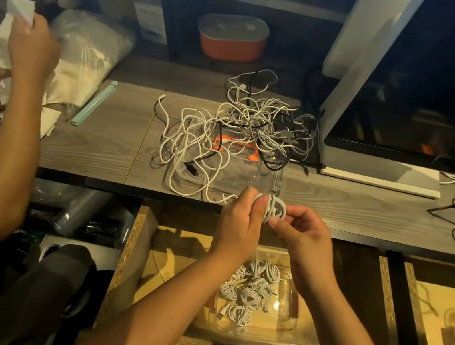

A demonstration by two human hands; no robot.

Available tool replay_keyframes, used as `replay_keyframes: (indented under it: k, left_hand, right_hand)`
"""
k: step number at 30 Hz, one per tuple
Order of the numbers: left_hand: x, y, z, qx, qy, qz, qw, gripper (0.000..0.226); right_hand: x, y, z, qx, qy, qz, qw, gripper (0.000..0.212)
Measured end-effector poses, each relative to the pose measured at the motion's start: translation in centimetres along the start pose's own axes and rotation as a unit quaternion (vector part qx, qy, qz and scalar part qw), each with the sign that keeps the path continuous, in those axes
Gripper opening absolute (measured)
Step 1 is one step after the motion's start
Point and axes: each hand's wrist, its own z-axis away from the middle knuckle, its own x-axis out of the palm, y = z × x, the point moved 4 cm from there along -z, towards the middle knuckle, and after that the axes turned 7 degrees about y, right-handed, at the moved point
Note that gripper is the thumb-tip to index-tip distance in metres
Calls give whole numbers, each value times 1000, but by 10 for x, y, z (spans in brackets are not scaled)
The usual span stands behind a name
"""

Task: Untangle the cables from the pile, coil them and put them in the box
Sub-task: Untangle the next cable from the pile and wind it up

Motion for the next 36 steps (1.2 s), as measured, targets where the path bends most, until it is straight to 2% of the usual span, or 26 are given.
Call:
replay_keyframes:
  k: [2, 4, 9, 13, 17, 22, 26, 30, 33, 36]
  left_hand:
    - [1, 0, 3, 32, -18, -14, 999, 33]
    - [4, -4, 6, 22, -32, -13, 999, 35]
    - [14, -21, 14, -103, -88, -28, 990, 28]
    - [25, -33, 22, -160, -128, -56, 977, 22]
    - [34, -63, 44, -256, -178, -68, 948, 22]
    - [32, -74, 73, -379, -188, -15, 906, 28]
    - [35, -86, 87, -401, -244, -70, 880, 33]
    - [36, -95, 90, -428, -266, -87, 860, 56]
    - [36, -96, 87, -425, -288, -92, 853, 56]
    - [36, -90, 78, -405, -286, -91, 863, 52]
  right_hand:
    - [-2, 5, -1, 6, 30, -8, 999, 7]
    - [-5, 8, -2, 2, 30, 10, 999, 5]
    - [-20, 22, -5, -20, 21, 79, 996, 3]
    - [-38, 50, -6, 42, 41, 82, 995, 8]
    - [-55, 81, -3, 104, 42, 108, 988, 10]
    - [-64, 110, 4, 189, 21, 111, 975, 28]
    - [-66, 125, 5, 225, 20, 117, 967, 37]
    - [-70, 138, 4, 251, 10, 123, 960, 33]
    - [-72, 142, 2, 247, 2, 150, 957, 31]
    - [-69, 133, -2, 211, -7, 200, 957, 27]
